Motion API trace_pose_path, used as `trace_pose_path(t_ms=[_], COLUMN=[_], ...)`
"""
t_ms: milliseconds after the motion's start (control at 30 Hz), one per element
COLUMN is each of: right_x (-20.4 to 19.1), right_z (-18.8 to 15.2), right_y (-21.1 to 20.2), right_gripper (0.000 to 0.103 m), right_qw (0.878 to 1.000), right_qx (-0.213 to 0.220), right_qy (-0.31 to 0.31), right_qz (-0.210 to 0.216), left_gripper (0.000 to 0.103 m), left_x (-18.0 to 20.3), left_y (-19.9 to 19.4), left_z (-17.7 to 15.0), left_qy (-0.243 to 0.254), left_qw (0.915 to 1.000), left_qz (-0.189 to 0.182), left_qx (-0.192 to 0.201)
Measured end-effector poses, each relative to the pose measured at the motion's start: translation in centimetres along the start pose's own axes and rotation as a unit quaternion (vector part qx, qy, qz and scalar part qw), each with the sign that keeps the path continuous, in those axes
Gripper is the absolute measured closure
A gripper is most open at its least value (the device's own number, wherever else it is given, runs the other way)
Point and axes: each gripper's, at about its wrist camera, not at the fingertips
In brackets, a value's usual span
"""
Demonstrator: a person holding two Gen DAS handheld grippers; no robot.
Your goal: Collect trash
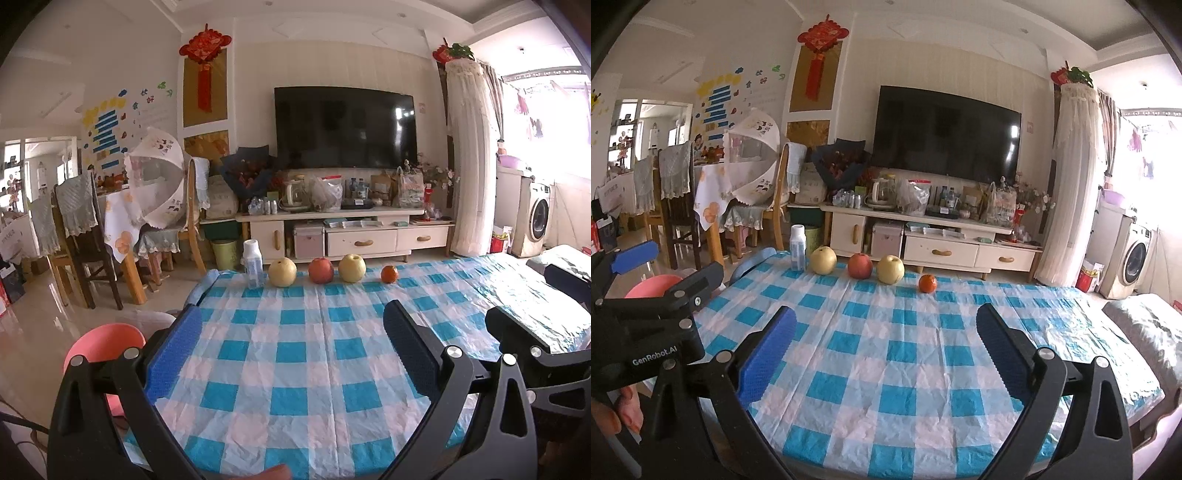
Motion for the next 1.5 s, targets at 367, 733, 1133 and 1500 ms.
trace_pose_path(t_ms=[367, 733, 1133, 1500], right_x=[-0.1, -0.3, -0.1, -0.3], right_z=[-0.2, -1.6, -3.2, -4.2], right_y=[0.1, 2.4, 6.4, 9.3], right_gripper=[0.006, 0.006, 0.006, 0.006], right_qw=[1.0, 1.0, 0.999, 0.998], right_qx=[-0.004, -0.021, -0.043, -0.056], right_qy=[-0.002, -0.005, -0.002, -0.014], right_qz=[0.001, 0.007, 0.014, 0.019], left_gripper=[0.004, 0.004, 0.004, 0.004], left_x=[0.1, -0.1, -0.4, -0.6], left_y=[0.1, 1.7, 5.5, 7.9], left_z=[0.0, -0.7, -2.5, -2.9], left_qy=[0.003, 0.002, 0.007, 0.001], left_qw=[1.0, 0.9998, 0.9988, 0.9983], left_qz=[0.001, 0.008, 0.016, 0.018], left_qx=[-0.001, -0.017, -0.046, -0.055])
Point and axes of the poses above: each gripper's, at about its wrist camera, not at the fingertips, and y roughly the way its jaws point, x to its right, z to its top, and after that the axes turned 1 degree about z, right-handed
